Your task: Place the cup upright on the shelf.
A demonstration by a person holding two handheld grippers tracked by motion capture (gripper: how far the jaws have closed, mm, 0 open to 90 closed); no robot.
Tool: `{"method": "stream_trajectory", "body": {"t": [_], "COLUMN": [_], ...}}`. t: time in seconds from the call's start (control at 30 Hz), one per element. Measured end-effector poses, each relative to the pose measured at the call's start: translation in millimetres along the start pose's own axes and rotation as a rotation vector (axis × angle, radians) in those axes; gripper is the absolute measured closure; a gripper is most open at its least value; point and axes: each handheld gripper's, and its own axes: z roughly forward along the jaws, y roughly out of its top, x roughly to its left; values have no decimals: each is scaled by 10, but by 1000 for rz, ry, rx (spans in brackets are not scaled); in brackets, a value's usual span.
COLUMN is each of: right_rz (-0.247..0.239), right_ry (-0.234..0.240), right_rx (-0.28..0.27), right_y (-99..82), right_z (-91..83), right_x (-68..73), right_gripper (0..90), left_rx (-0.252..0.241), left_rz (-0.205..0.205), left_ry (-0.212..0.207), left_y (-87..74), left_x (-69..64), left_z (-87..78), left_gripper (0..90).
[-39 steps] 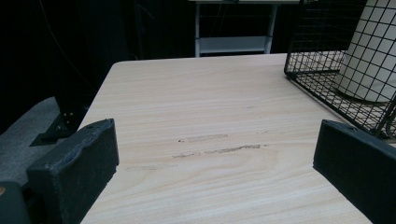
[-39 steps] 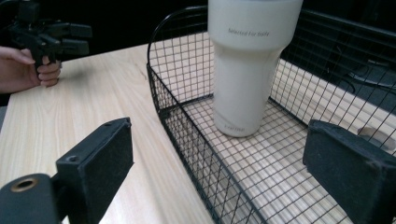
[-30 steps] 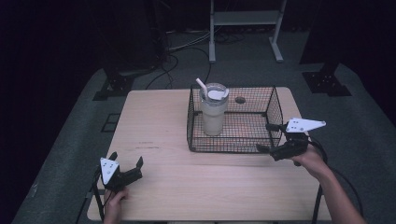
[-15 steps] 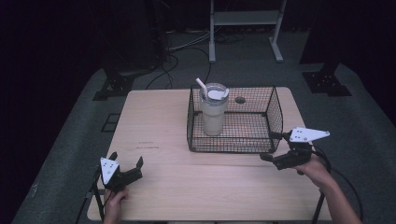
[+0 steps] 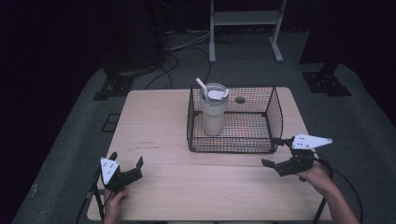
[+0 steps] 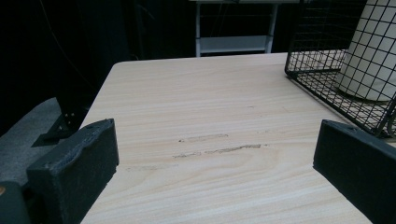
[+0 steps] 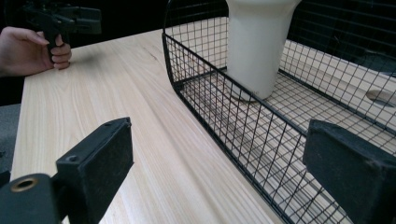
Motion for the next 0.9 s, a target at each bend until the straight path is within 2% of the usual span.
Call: {"method": "stream_trajectory", "body": {"t": [0.73,0.83,0.9], "right_rz": [38,36,35], "right_ry": [-27,-42,-77], "right_rx": [-5,-12,-23], "right_y": [-335,-364,-403], "right_z": [-37,-41,-49], "right_x": [123,143,186], "right_gripper": [79,79,79], "left_rx": [-2,0,1], "left_rz": [4,4,2], "left_ry": [1,1,1], "left_y": [0,0,0], "left_x": [-7,-5,-4], "left_z": [-4,-2,1], "left_gripper": [0,0,0]}}
